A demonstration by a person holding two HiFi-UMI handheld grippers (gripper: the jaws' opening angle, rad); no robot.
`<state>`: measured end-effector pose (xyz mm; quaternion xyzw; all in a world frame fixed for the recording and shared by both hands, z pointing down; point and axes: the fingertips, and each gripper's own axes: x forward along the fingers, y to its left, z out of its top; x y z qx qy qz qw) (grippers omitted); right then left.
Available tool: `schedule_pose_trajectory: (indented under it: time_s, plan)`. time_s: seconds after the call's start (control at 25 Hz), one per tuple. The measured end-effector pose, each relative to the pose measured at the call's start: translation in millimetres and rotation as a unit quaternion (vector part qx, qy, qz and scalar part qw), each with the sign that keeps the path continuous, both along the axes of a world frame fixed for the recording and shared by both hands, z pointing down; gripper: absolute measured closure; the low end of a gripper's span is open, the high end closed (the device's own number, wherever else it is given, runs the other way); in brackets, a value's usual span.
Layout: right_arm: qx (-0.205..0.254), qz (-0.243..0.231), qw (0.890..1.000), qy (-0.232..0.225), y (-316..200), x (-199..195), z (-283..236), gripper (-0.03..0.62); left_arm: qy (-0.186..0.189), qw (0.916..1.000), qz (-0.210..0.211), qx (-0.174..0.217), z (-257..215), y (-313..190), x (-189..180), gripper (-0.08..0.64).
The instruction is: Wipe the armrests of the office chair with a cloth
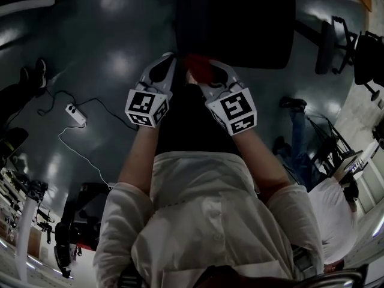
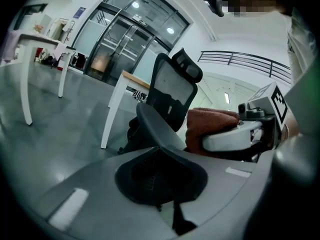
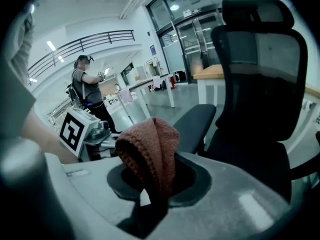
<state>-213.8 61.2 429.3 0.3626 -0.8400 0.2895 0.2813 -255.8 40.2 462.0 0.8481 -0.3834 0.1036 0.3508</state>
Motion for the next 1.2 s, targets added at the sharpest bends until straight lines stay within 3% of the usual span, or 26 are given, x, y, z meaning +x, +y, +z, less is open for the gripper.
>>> schedule_pose_trajectory:
  time_s: [0.16,0.28,0.44,0.56,0.84,1.2]
  plan:
    - [0.034,0.094,0.995,0.010,-53,50,-5,0.523,0.003,1.0000,-0.006,0.006,-4,-14,-4,0.552]
    - [0.058,0.144,0.988,-0.017,-116,74,0,0.523,0.005,1.0000,-0.003,0.007,-4,-26,-4,0.552]
    - [0.086,0.159,0.981,-0.074,-189,77,3,0.523,0.004,1.0000,0.007,0.002,-3,-34,-2,0.554]
    - [0.085,0.162,0.979,-0.091,-219,71,8,0.523,0.007,0.9999,0.011,-0.003,-3,-34,-4,0.554]
    - [0.065,0.153,0.977,-0.136,-224,61,21,0.523,0.012,0.9998,0.016,-0.007,-1,-36,-1,0.554]
    - [0.053,0.094,0.981,-0.161,-169,48,18,0.523,-0.002,1.0000,0.007,-0.005,1,-24,-4,0.554]
